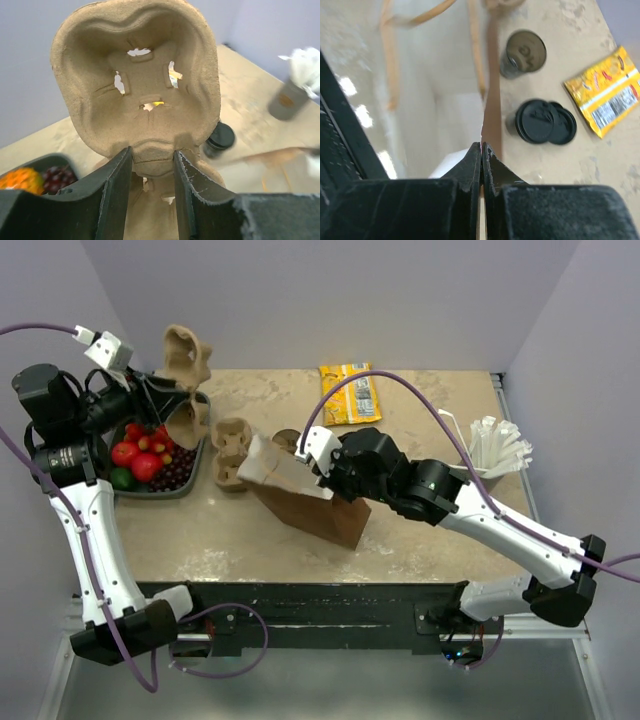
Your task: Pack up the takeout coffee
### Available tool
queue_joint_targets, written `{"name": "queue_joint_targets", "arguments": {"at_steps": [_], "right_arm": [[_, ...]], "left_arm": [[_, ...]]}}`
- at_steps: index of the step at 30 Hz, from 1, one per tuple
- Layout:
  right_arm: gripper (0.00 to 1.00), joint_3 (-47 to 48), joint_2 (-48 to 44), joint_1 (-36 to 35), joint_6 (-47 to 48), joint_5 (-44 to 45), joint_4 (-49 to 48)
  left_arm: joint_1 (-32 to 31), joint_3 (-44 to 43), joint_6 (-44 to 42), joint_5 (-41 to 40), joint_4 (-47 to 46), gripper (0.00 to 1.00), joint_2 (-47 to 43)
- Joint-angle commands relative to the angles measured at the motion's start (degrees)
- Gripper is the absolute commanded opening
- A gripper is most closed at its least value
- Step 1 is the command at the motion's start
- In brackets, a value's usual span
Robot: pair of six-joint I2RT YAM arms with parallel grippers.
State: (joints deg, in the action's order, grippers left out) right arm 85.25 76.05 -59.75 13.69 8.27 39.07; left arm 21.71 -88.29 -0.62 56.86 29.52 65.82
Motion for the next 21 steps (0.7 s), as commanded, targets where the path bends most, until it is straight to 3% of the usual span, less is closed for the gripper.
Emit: {"name": "queue_joint_targets", "arguments": {"at_steps": [1,3,6,9,10,11,14,21], "right_arm": [[0.0,-3.77,-2.31,2.26,3.97,5.44,-1.28],[0.0,-4.04,-3.1,2.35,4.67,5.0,-1.45],[0.0,-5.53,-4.86,2.35,5.38,2.81,-0.4],[0.02,-5.71,-6.18,2.35,4.85,1.66,1.53],[0.1,-5.54,-6.44,2.27,4.85,1.57,1.8],[0.26,-5.36,-6.27,2.44,4.76,2.01,2.06],[0.4,-3.43,-5.22,3.93,3.19,1.58,2.15],[0.55,2.37,-0.56,7.01,0.19,-5.89,3.56]], "left_arm": [[-1.4,-1.97,-8.96,18.1,5.46,0.0,-2.54],[-3.77,-1.89,-10.53,17.67,6.34,0.0,-3.77],[-10.36,-1.36,-12.2,10.13,7.57,0.0,-4.48],[-10.99,-2.23,-10.11,8.18,6.61,0.0,-2.72],[-10.99,-2.5,-10.1,8.0,6.69,0.0,-2.11],[-11.08,-2.67,-9.93,7.74,6.43,0.0,-1.41],[-11.08,-2.5,-7.91,7.56,4.41,0.0,-0.43],[-11.96,-2.33,-6.14,8.62,3.53,0.0,0.97]]}}
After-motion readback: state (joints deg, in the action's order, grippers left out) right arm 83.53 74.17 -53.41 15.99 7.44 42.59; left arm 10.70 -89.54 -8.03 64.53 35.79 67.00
